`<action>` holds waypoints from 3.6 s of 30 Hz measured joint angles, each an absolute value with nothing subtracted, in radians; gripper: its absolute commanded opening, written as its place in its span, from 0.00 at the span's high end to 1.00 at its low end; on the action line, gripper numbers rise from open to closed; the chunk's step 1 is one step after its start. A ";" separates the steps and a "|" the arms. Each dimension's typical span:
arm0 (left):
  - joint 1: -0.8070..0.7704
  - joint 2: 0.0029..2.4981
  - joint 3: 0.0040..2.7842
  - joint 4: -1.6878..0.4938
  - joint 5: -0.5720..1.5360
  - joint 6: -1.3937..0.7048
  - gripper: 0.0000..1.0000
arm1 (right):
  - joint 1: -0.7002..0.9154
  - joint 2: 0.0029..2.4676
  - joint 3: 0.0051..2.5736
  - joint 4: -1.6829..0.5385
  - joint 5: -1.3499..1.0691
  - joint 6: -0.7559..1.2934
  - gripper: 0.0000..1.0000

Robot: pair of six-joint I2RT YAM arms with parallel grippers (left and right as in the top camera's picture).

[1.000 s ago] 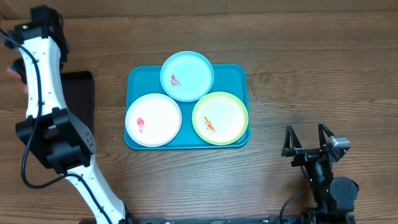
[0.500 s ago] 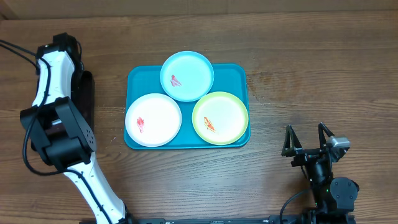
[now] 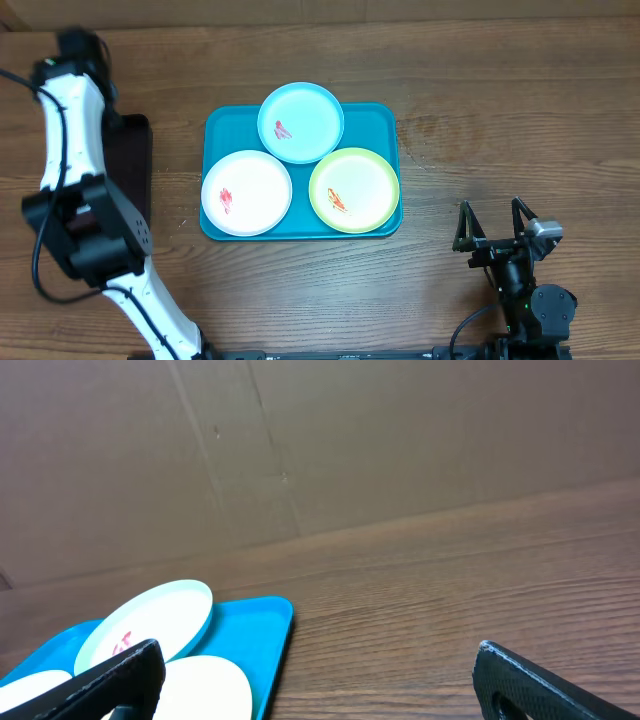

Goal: Clean dirty plates on tray and stack at the side
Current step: 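Carry the sponge with the left gripper onto the pink plate, then reach the right gripper to the pink plate rim and grasp it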

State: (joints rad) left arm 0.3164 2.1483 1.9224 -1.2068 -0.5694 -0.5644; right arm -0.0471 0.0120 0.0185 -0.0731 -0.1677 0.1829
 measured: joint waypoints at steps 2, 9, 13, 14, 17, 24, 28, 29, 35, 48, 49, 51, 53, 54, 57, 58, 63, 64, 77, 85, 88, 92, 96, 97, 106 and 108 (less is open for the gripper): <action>0.316 2.194 1.884 -1.220 -0.564 -0.555 0.96 | -0.047 0.012 0.019 -0.073 -0.168 0.183 0.00; 0.316 2.200 2.125 -1.425 -0.577 -0.545 0.96 | -0.047 0.012 0.019 -0.073 -0.167 0.183 0.00; 0.316 2.088 2.325 -1.517 -0.490 -0.544 0.96 | -0.047 0.012 0.019 -0.073 -0.168 0.183 0.00; 0.316 2.049 2.348 -1.527 -0.456 -0.543 0.96 | -0.047 0.012 0.019 -0.073 -0.168 0.183 0.00; 0.316 1.936 2.386 -1.588 -0.324 -0.514 0.96 | -0.047 0.012 0.019 -0.073 -0.167 0.183 0.00; 0.296 1.903 2.304 -1.684 0.027 -0.335 0.96 | -0.047 0.012 0.019 -0.073 -0.167 0.183 0.00; 0.215 1.939 2.110 -1.636 0.195 -0.216 0.96 | -0.047 0.012 0.019 -0.073 -0.168 0.183 0.00; 0.187 1.944 2.053 -1.601 0.219 -0.200 0.96 | -0.047 0.012 0.019 -0.073 -0.167 0.184 0.00; 0.031 1.955 1.749 -1.358 0.297 -0.179 0.96 | -0.047 0.012 0.019 -0.073 -0.168 0.183 0.00; -0.120 1.958 1.412 -0.995 0.307 -0.267 0.85 | -0.047 0.011 0.019 -0.073 -0.168 0.183 0.00; -0.123 1.958 1.403 -0.995 0.299 -0.280 0.85 | -0.047 0.011 0.019 -0.073 -0.168 0.183 0.00; -0.126 1.958 1.393 -1.000 0.273 -0.302 0.83 | -0.047 0.011 0.019 -0.073 -0.168 0.183 0.00; -0.125 1.958 1.393 -0.999 0.252 -0.319 0.65 | -0.047 0.011 0.019 -0.073 -0.168 0.184 0.00; -0.123 1.958 1.393 -1.002 0.240 -0.329 0.56 | -0.047 0.011 0.019 -0.073 -0.168 0.183 0.00; -0.123 1.958 1.393 -1.011 0.231 -0.341 0.50 | -0.047 0.011 0.019 -0.073 -0.167 0.183 0.00; -0.122 1.958 1.393 -1.015 0.228 -0.341 0.50 | -0.047 0.011 0.019 -0.074 -0.168 0.184 0.00; -0.121 1.958 1.448 -1.110 0.220 -0.337 0.49 | -0.047 0.011 0.019 -0.074 -0.167 0.183 0.00; -0.116 1.959 1.489 -1.148 0.219 -0.338 0.49 | -0.047 0.011 0.019 -0.074 -0.168 0.183 0.00; 0.059 1.956 2.061 -1.434 0.178 -0.334 0.00 | -0.047 0.011 0.019 -0.073 -0.165 0.183 0.00; 0.131 1.954 2.071 -1.485 0.152 -0.334 0.00 | -0.047 0.010 0.019 0.106 -0.193 0.266 0.00; 0.131 1.954 2.071 -1.483 0.152 -0.334 0.00 | -0.047 0.015 0.019 0.353 -0.293 0.368 0.00; 0.131 1.954 2.071 -1.469 0.152 -0.334 0.00 | -0.047 0.012 0.021 0.832 -0.334 0.422 0.00; 0.131 1.954 2.071 -1.468 0.152 -0.334 0.00 | -0.047 0.005 0.091 0.915 -0.290 0.396 0.00; 0.131 1.954 2.071 -1.467 0.152 -0.334 0.00 | -0.047 0.006 0.135 0.836 -0.289 0.381 0.00; 0.131 1.954 2.071 -1.468 0.153 -0.334 0.00 | -0.047 0.443 1.091 -0.595 -0.392 0.109 0.00; 0.131 1.954 2.071 -1.467 0.155 -0.334 0.00 | -0.047 0.604 1.271 -0.759 -0.416 0.077 0.00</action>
State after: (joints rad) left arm 0.1307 1.9545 2.0708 -1.4673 0.1555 -0.3344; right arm -0.0467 0.6044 1.2709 -0.7586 -0.4156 0.0769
